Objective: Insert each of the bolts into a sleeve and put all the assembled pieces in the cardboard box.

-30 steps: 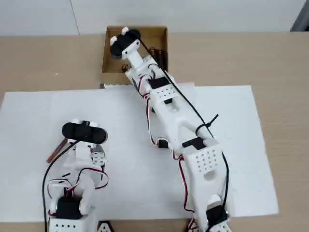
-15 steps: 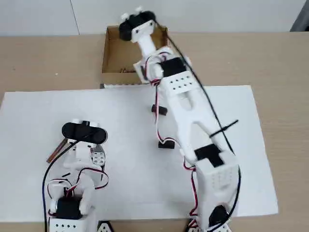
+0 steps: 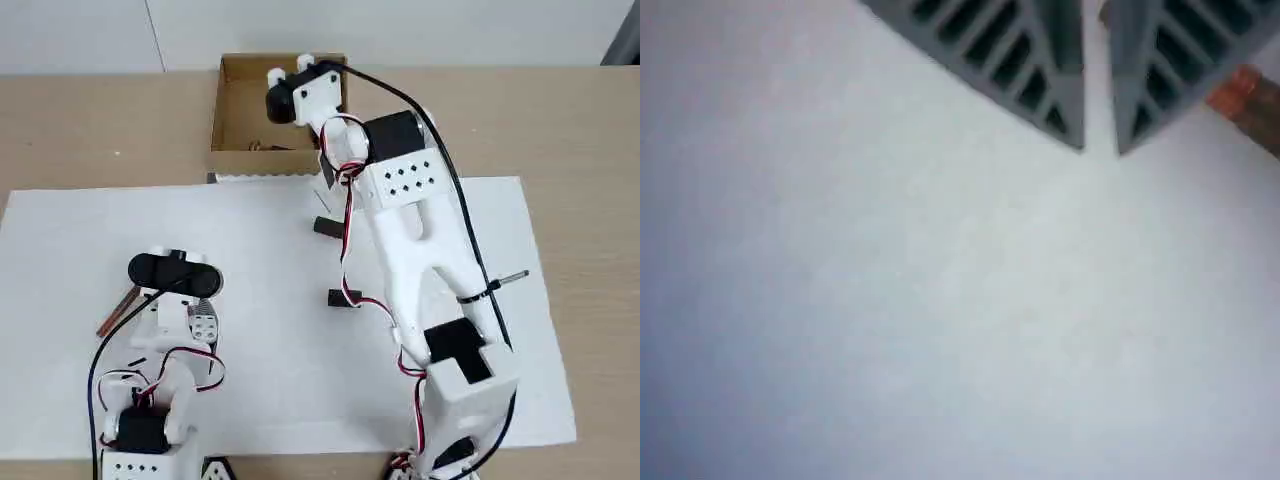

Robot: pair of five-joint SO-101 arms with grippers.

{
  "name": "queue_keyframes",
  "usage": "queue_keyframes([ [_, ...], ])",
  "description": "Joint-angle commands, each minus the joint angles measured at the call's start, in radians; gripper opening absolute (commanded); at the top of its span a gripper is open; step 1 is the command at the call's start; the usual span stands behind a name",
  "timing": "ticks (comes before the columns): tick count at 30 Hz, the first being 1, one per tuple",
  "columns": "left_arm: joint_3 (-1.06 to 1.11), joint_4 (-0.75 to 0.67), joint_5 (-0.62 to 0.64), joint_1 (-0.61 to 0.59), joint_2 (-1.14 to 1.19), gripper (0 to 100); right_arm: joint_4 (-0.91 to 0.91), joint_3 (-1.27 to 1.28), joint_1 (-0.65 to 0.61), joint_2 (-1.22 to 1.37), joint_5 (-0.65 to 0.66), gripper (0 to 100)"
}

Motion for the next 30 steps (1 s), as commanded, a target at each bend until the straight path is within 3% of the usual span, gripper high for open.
queue_keyframes([
  [1,-0.005,-0.029,-0.003,-0.002,-0.012,1,0.035,-0.009,-0.002,-0.085,0.048,0.4],
  [13,-0.005,-0.029,-0.003,-0.002,-0.012,1,0.030,0.509,-0.153,-0.361,0.161,0.7],
  [20,-0.005,-0.029,-0.003,-0.002,-0.012,1,0.010,0.629,-0.148,-0.401,0.282,19.1],
  [30,-0.005,-0.029,0.000,-0.003,-0.012,1,-0.156,0.783,-0.148,-0.398,0.404,19.8],
])
